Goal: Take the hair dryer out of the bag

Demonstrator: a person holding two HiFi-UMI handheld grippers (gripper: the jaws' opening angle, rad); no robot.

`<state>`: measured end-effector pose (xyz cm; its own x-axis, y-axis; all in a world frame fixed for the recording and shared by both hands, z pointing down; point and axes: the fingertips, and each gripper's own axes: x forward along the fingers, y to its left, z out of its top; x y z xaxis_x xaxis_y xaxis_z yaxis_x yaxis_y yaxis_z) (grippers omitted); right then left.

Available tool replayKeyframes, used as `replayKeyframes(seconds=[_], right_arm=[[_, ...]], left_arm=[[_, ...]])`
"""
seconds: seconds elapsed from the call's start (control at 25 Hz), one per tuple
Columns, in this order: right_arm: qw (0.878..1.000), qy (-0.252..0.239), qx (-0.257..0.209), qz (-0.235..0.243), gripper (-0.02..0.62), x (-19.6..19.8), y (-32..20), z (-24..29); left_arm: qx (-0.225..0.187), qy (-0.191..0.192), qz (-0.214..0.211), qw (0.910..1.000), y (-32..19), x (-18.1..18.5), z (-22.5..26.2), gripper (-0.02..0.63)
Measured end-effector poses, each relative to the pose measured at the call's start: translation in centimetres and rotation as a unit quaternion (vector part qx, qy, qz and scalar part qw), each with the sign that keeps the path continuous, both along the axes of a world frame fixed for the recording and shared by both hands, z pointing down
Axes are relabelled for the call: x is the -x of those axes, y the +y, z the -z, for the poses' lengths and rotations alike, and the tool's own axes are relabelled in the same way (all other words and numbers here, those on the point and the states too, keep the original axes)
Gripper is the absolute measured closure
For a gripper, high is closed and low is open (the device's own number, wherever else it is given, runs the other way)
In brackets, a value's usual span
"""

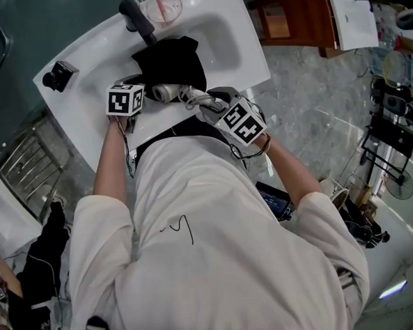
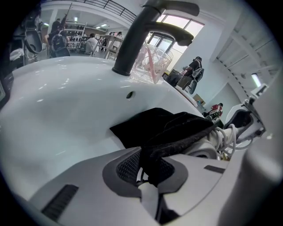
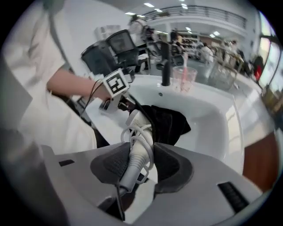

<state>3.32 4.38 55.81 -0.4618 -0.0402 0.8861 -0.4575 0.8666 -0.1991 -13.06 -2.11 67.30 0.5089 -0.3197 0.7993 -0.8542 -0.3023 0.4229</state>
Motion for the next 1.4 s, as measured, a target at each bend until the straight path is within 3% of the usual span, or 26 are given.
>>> replayKeyframes(seconds=[0.08,0.16,0.24,0.32,0.4,0.64,0.76,0.96,1.04,1.16,1.4], right_arm=[[0.992,-0.04,0.08,-0.085,0.43,-0.3,-0.6,0.0],[0.979,-0.074,0.14,-0.131,0.431,-0.3,-0.9,0.6],[0.981,-0.083,0.144,-0.104,0.431,0.1,-0.7,1.7],[0.992,-0.072,0.103,-0.025,0.431,0.7,-0.1,2.7],[0.993,-0.078,0.083,0.028,0.431,1.2,0.4,3.4],[0.971,-0.187,0.146,0.019,0.431,1.0,0.7,4.9],[0.941,-0.254,0.219,-0.043,0.431,0.4,0.7,5.1],[0.849,-0.379,0.335,-0.156,0.431,-0.7,0.0,6.1],[0.829,-0.407,0.345,-0.17,0.431,-0.6,-0.3,6.8],[0.823,-0.423,0.337,-0.173,0.431,-0.4,-0.4,7.5],[0.835,-0.422,0.315,-0.161,0.431,-0.1,-0.1,8.4]], left_arm=[[-0.015,-0.012,-0.001,0.9998,-0.5,0.1,0.3,0.565],[-0.031,-0.022,-0.018,0.9991,-0.8,0.0,0.7,0.571],[-0.041,-0.028,-0.052,0.9974,-0.7,-0.3,1.1,0.581],[-0.042,-0.032,-0.083,0.9952,-0.4,-0.5,1.1,0.581],[-0.038,-0.029,-0.093,0.9946,0.0,-0.5,1.0,0.581],[-0.029,0.006,-0.049,0.9984,0.4,0.6,1.3,0.583],[-0.033,0.004,-0.051,0.9981,0.7,1.2,1.6,0.581],[-0.039,-0.011,-0.032,0.9987,0.7,2.2,2.0,0.581],[-0.04,-0.016,-0.017,0.9989,0.5,2.9,2.1,0.583],[-0.04,-0.025,-0.015,0.9988,0.8,3.4,2.2,0.583],[-0.043,-0.037,-0.012,0.9983,1.7,4.2,3.1,0.583]])
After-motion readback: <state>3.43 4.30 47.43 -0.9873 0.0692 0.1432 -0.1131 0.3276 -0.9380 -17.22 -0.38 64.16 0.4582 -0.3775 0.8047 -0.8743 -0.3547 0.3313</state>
